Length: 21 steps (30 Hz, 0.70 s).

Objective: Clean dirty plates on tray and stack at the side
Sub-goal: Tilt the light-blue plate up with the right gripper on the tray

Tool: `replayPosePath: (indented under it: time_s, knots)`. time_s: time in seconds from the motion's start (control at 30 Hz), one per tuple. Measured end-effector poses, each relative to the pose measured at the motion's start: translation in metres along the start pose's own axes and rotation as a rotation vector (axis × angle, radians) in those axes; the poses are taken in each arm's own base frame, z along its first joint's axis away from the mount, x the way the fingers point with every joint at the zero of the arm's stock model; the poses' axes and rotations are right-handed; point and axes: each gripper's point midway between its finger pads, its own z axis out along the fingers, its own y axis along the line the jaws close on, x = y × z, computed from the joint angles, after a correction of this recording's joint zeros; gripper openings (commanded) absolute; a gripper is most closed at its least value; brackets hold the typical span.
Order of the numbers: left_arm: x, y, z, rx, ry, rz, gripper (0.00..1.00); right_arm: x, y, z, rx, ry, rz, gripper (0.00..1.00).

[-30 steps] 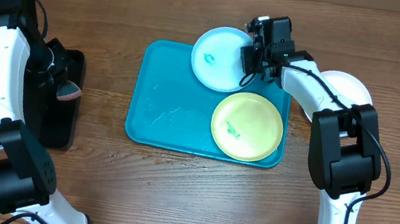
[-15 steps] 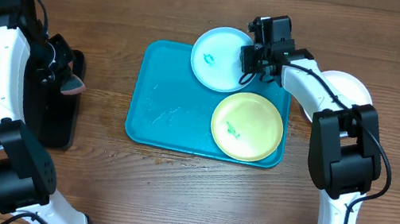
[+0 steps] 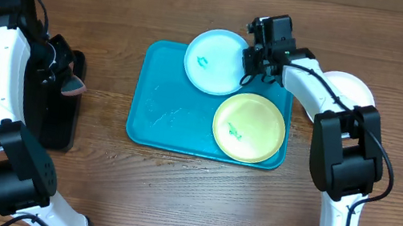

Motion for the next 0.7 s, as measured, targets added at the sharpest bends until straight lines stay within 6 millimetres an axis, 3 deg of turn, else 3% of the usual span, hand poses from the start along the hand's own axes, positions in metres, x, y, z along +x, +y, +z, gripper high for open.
replayPosePath:
  time_s: [0.13,0.3,0.43,0.57,0.7]
  knots:
    - [0.0,0.0,0.0,0.0,0.0,0.0,0.04,-0.006,0.025,-0.012,-0.025,0.035,-0.03,0.04]
    - [0.0,0.0,0.0,0.0,0.0,0.0,0.04,-0.001,0.073,-0.022,-0.098,0.079,-0.054,0.04]
    - [0.0,0.0,0.0,0.0,0.0,0.0,0.04,0.021,0.107,-0.025,-0.136,0.163,-0.021,0.04]
    - [0.0,0.0,0.0,0.0,0.0,0.0,0.04,0.043,0.125,-0.029,-0.145,0.244,0.023,0.04]
    - [0.0,0.0,0.0,0.0,0.0,0.0,0.04,0.042,0.129,-0.028,-0.122,0.237,0.059,0.26]
